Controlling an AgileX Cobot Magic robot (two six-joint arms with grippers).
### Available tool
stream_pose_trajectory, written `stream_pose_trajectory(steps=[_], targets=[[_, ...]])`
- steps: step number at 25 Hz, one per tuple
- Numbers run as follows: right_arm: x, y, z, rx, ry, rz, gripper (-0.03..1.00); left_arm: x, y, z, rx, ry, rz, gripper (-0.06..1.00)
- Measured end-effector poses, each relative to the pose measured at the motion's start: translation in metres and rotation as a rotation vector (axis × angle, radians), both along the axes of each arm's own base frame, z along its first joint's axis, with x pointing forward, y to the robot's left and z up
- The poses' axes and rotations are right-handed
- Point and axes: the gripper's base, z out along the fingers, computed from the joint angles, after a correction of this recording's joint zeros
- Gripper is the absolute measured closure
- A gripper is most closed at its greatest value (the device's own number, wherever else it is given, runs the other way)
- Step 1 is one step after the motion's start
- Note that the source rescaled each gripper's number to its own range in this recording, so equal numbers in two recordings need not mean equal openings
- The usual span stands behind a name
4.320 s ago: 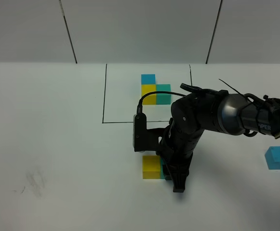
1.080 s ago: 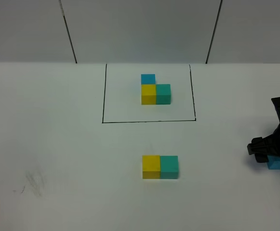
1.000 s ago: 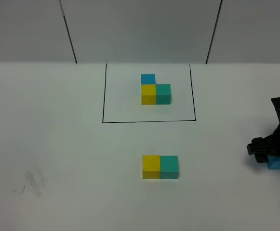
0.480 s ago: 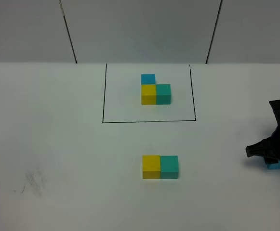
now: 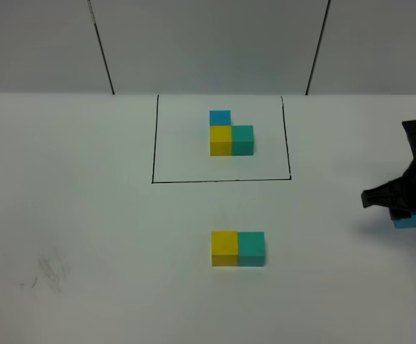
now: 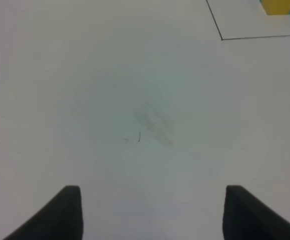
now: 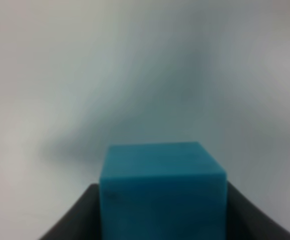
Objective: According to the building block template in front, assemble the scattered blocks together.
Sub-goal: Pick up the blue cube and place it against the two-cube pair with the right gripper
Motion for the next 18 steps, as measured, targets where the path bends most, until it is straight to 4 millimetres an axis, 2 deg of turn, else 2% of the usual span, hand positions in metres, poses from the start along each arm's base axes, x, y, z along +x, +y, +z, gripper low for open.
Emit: stream_pose_trajectory(steps=[3,7,11,15,18], targets=[[0.01,0.032,0.024,0.048,-0.034,0.037,0.95,0.0,0.0,0.0,0.0,0.0,0.0,0.57],[0.02,0.091,0.048,0.127,-0.088,0.125,0.95,0.0,0.0,0.0,0.0,0.0,0.0,0.57],[0.027,0.145,0.047,0.158,-0.035,0.089,0.95,0.0,0.0,0.0,0.0,0.0,0.0,0.57],[0.033,0.186,0.041,0.129,0.011,-0.006,0.95,0.0,0.0,0.0,0.0,0.0,0.0,0.57],[0.036,0.215,0.039,0.113,-0.015,-0.004,0.95,0.0,0.0,0.0,0.0,0.0,0.0,0.57]])
